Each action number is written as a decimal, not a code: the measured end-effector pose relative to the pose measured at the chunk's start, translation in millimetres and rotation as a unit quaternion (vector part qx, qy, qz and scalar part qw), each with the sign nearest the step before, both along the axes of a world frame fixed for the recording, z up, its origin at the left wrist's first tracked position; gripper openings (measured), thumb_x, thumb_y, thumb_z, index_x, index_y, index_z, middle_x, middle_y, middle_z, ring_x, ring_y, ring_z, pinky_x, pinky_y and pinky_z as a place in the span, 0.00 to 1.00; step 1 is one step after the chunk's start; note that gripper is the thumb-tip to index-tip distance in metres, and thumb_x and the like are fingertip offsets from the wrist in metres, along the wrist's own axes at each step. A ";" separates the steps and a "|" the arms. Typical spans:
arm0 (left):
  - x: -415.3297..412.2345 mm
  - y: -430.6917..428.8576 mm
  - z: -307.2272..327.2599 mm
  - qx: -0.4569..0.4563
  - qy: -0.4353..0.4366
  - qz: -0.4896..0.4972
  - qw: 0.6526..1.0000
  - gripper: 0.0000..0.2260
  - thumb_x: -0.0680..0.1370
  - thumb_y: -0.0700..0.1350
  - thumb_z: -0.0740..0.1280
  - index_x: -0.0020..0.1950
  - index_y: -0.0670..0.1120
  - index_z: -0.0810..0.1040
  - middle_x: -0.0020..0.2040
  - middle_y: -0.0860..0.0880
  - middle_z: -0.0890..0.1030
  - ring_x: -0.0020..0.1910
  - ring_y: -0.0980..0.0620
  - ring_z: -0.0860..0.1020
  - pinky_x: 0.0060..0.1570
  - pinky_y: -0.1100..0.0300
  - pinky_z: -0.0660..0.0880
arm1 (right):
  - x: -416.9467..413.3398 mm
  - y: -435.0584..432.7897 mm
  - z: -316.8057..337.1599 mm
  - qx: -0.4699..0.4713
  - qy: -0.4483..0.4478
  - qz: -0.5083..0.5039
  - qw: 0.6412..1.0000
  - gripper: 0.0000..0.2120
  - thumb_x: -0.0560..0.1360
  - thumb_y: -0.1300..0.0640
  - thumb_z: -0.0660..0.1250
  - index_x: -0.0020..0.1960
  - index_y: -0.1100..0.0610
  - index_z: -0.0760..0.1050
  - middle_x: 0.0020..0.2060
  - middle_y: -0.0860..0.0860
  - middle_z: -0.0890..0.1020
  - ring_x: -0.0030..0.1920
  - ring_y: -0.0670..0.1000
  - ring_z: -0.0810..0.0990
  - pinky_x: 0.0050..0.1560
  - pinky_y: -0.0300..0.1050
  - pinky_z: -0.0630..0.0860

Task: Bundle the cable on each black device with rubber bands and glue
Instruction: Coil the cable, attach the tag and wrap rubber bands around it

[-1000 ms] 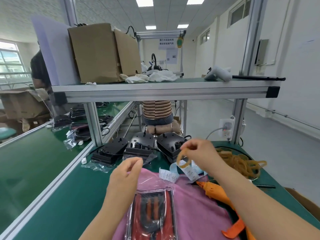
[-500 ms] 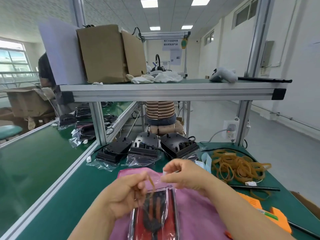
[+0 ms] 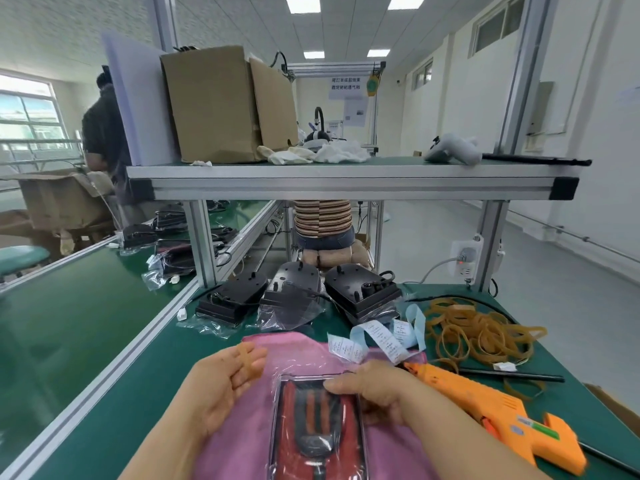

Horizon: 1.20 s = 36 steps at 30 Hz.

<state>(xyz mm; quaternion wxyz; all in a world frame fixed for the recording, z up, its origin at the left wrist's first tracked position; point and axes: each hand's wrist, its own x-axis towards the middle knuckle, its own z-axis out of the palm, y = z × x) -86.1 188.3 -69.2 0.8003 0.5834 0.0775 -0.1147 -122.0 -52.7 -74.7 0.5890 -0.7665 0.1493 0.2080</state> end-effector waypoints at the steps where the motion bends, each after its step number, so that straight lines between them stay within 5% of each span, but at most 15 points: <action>1: 0.9 1.2 -4.9 0.034 -0.010 0.005 0.999 0.09 0.83 0.35 0.57 0.54 0.39 0.77 0.47 0.42 0.85 0.29 0.56 0.81 0.37 0.61 0.79 | -0.7 1.4 0.1 0.005 -0.001 -0.003 1.000 0.10 0.70 0.54 0.77 0.47 0.55 0.79 0.38 0.52 0.85 0.38 0.50 0.82 0.42 0.44 0.80; 3: 2.7 5.1 -13.0 0.095 -0.023 0.019 0.995 0.08 0.82 0.38 0.62 0.52 0.37 0.81 0.46 0.42 0.85 0.26 0.56 0.74 0.38 0.60 0.72 | -3.0 2.7 2.6 0.023 -0.010 -0.010 1.000 0.11 0.70 0.57 0.77 0.49 0.58 0.80 0.41 0.55 0.84 0.40 0.53 0.81 0.45 0.46 0.79; 5: 4.5 9.6 -18.4 0.144 -0.028 0.034 0.989 0.10 0.80 0.44 0.68 0.49 0.38 0.83 0.42 0.40 0.82 0.25 0.54 0.68 0.36 0.58 0.67 | -6.9 3.1 9.8 0.055 -0.024 0.000 0.998 0.09 0.71 0.60 0.75 0.50 0.59 0.79 0.41 0.56 0.84 0.38 0.53 0.80 0.38 0.42 0.77; 8: 3.1 13.4 -17.7 0.188 -0.046 0.034 0.981 0.17 0.77 0.54 0.68 0.50 0.40 0.84 0.42 0.44 0.86 0.25 0.54 0.71 0.32 0.61 0.70 | -13.4 3.7 26.0 0.150 -0.043 0.018 0.988 0.07 0.73 0.66 0.72 0.49 0.61 0.76 0.40 0.58 0.83 0.37 0.54 0.81 0.39 0.46 0.78; 11: -1.0 16.5 -7.8 0.202 -0.072 -0.043 0.976 0.27 0.71 0.64 0.65 0.57 0.44 0.82 0.51 0.48 0.86 0.43 0.54 0.85 0.46 0.57 0.78 | -20.3 2.8 48.0 0.207 -0.107 0.021 0.972 0.09 0.72 0.71 0.70 0.51 0.63 0.77 0.40 0.61 0.82 0.37 0.56 0.81 0.43 0.50 0.80; 15: -10.4 16.8 20.9 0.187 -0.145 -0.234 0.943 0.41 0.62 0.77 0.66 0.68 0.54 0.77 0.66 0.55 0.79 0.65 0.56 0.77 0.69 0.48 0.65 | -24.1 -3.1 76.3 0.215 -0.187 0.005 0.959 0.12 0.71 0.71 0.70 0.53 0.64 0.76 0.41 0.61 0.79 0.36 0.55 0.79 0.38 0.47 0.77; 20: -22.5 5.0 53.9 0.139 -0.210 -0.295 0.922 0.44 0.61 0.76 0.70 0.71 0.55 0.73 0.71 0.52 0.75 0.72 0.51 0.71 0.73 0.42 0.59 | -24.9 -0.7 80.6 0.205 -0.228 -0.004 0.952 0.11 0.69 0.73 0.71 0.49 0.63 0.77 0.42 0.62 0.80 0.40 0.58 0.81 0.44 0.51 0.79; 25: -25.5 1.0 65.9 0.253 -0.273 -0.311 0.875 0.27 0.69 0.67 0.69 0.67 0.63 0.73 0.68 0.66 0.74 0.68 0.66 0.70 0.68 0.66 0.69 | -29.0 10.0 64.7 0.154 -0.268 -0.025 0.951 0.15 0.60 0.65 0.77 0.45 0.61 0.79 0.38 0.57 0.80 0.40 0.54 0.80 0.47 0.48 0.79; 28: -24.7 -0.2 69.2 0.322 -0.278 -0.292 0.856 0.37 0.65 0.62 0.71 0.73 0.58 0.67 0.65 0.70 0.74 0.63 0.73 0.71 0.57 0.77 0.69 | -30.7 14.5 62.6 0.141 -0.282 -0.017 0.949 0.16 0.58 0.62 0.76 0.45 0.61 0.78 0.38 0.56 0.80 0.41 0.54 0.81 0.50 0.52 0.80; 31: -25.3 -3.6 72.1 0.398 -0.282 -0.257 0.834 0.46 0.62 0.65 0.70 0.78 0.55 0.61 0.71 0.66 0.68 0.65 0.73 0.68 0.60 0.75 0.65 | -32.6 15.3 62.4 0.127 -0.293 -0.004 0.948 0.16 0.60 0.61 0.76 0.45 0.60 0.77 0.39 0.56 0.81 0.42 0.55 0.81 0.52 0.55 0.79; 36: -24.6 1.1 67.1 0.347 -0.272 -0.263 0.858 0.38 0.69 0.61 0.71 0.77 0.55 0.64 0.73 0.61 0.69 0.67 0.69 0.69 0.66 0.69 0.68 | -34.0 10.9 58.9 0.132 -0.286 -0.017 0.949 0.15 0.58 0.60 0.77 0.44 0.58 0.78 0.40 0.58 0.82 0.42 0.57 0.82 0.53 0.57 0.80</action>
